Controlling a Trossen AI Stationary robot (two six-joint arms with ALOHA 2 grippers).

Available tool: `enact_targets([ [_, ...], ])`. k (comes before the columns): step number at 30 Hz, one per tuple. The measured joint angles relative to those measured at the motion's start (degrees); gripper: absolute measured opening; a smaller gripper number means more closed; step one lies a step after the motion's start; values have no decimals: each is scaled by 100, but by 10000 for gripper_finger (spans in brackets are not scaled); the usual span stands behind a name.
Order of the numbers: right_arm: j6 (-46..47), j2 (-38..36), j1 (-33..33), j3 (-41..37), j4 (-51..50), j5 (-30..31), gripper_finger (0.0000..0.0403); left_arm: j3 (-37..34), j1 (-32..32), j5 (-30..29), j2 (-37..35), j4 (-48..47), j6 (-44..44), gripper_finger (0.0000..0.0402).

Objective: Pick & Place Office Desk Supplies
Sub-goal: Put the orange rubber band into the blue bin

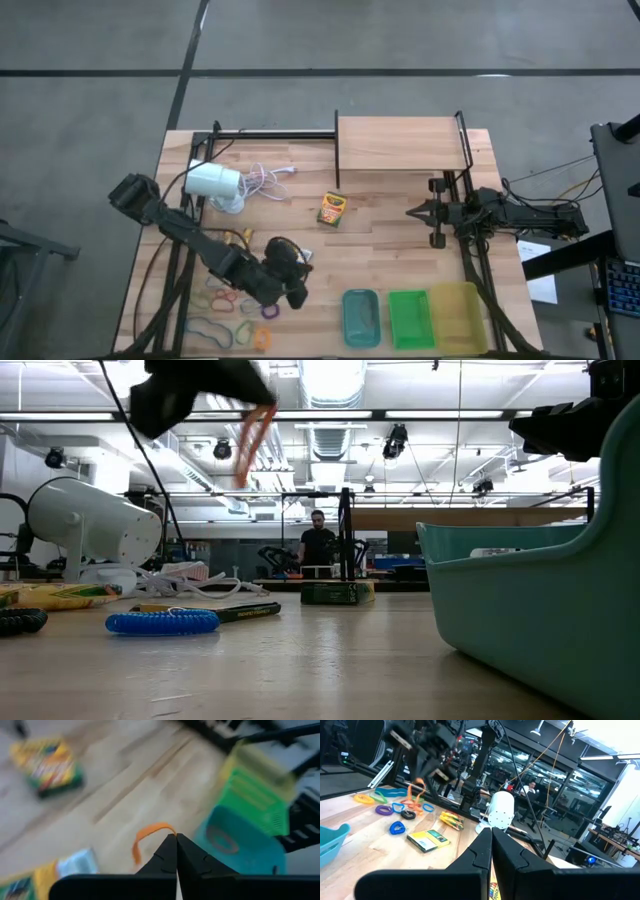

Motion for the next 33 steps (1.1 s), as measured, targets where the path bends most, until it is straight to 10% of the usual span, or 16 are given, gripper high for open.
enact_targets([
  [17,2,-2,1,-2,2,1,8,0,-26,838,969,3966,4100,0],
  [33,0,-2,2,0,-29,-1,8,11,6,1757,2137,5845,5076,1],
])
